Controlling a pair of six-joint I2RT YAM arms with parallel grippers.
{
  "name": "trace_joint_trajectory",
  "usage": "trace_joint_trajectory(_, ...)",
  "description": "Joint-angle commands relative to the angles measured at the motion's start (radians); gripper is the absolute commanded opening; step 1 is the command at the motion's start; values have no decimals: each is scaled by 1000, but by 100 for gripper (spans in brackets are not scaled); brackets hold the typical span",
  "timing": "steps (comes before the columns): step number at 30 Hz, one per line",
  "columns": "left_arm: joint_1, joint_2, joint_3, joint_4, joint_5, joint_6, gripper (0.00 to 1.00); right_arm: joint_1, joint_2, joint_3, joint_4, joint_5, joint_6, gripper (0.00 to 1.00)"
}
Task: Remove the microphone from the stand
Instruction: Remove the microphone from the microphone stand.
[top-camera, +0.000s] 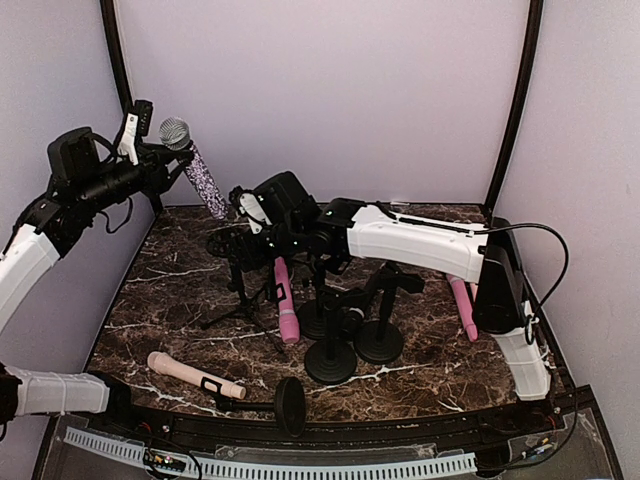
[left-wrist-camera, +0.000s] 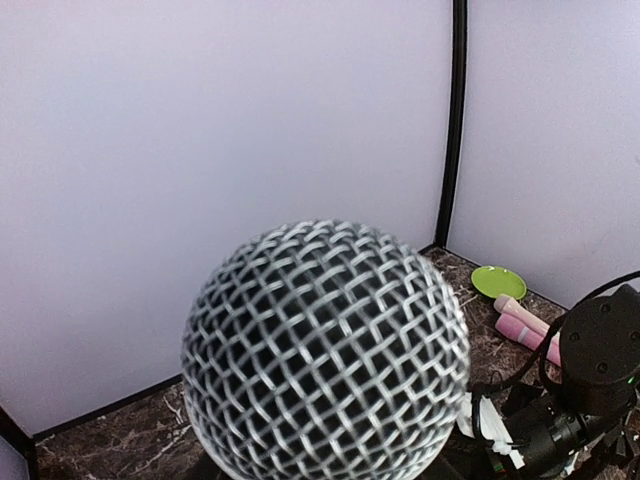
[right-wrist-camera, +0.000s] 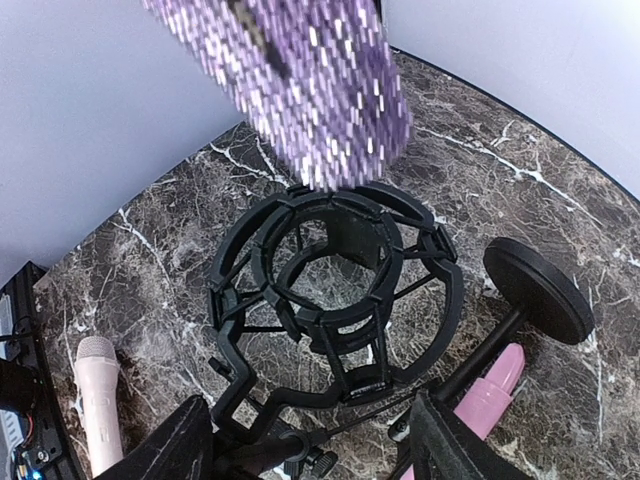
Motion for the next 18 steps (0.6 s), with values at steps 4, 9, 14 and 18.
trace_joint_trajectory(4, 0, -45, 56, 34, -48, -31, 0, 2, -12, 19, -27, -44, -43, 73)
trace_joint_trajectory(9, 0, -26, 76, -15, -4, -31, 0, -19, -72, 44, 19, -145, -81, 86)
trace_joint_trajectory(14, 0, 27, 136, -93, 123, -79, 0, -62, -192, -9, 74, -240, -88, 95)
trace_joint_trajectory(18, -1, 56, 173, -136, 274, -86, 0, -82, -300, -127, 167, -352, -111, 98)
